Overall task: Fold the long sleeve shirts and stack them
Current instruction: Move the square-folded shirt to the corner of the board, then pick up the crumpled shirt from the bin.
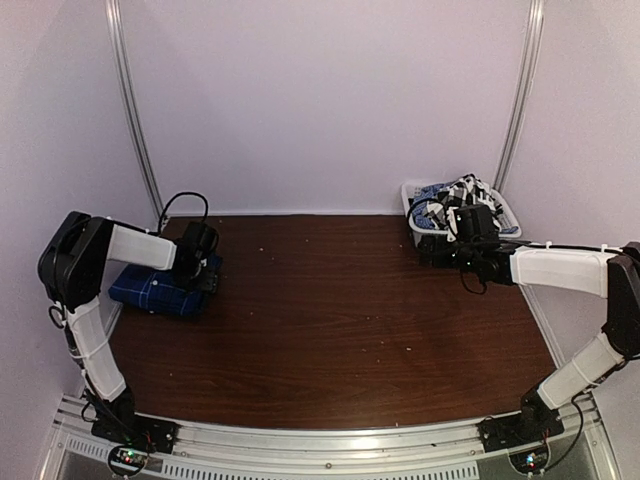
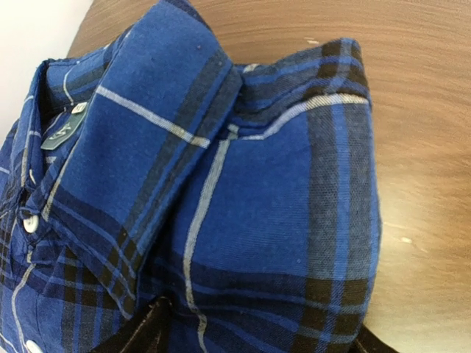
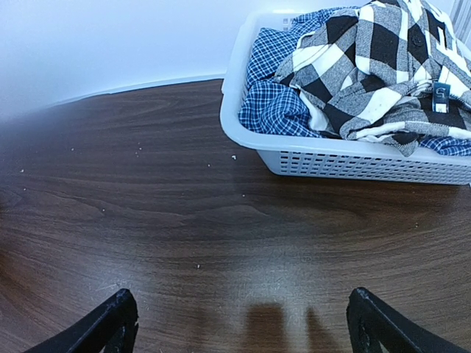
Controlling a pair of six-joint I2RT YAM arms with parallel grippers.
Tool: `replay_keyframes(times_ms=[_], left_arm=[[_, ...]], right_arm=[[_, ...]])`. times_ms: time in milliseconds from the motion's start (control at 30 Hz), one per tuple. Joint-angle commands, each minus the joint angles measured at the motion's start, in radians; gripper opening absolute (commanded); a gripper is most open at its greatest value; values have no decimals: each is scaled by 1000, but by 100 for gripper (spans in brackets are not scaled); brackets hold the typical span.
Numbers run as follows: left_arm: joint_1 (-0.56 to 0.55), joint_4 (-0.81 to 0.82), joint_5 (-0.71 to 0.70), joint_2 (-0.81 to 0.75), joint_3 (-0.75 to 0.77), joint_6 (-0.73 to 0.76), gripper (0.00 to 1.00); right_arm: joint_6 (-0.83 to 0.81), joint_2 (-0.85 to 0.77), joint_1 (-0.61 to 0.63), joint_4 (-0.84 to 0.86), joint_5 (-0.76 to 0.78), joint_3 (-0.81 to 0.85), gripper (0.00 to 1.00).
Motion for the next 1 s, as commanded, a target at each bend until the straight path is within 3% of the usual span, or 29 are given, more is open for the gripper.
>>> replay_keyframes(times_ms=[0,200,433,733,967], left_arm=[[64,-16,-23,3,7,25,72],[87,27,41,0,34,32,84],[87,154,250,-117,17,5,89],[70,273,464,-307,-74,-57,92],[12,264,475,-382,-107,-58,93]], right_arm=[[-4,-11,10,6,19,-1,100],[-29,-6,1,-62,141,47,100],[-101,69,-105,-156,224,208,100],[-106,326,-288,-269,225,543,100],[-110,518,-402,-346,233,752,99]])
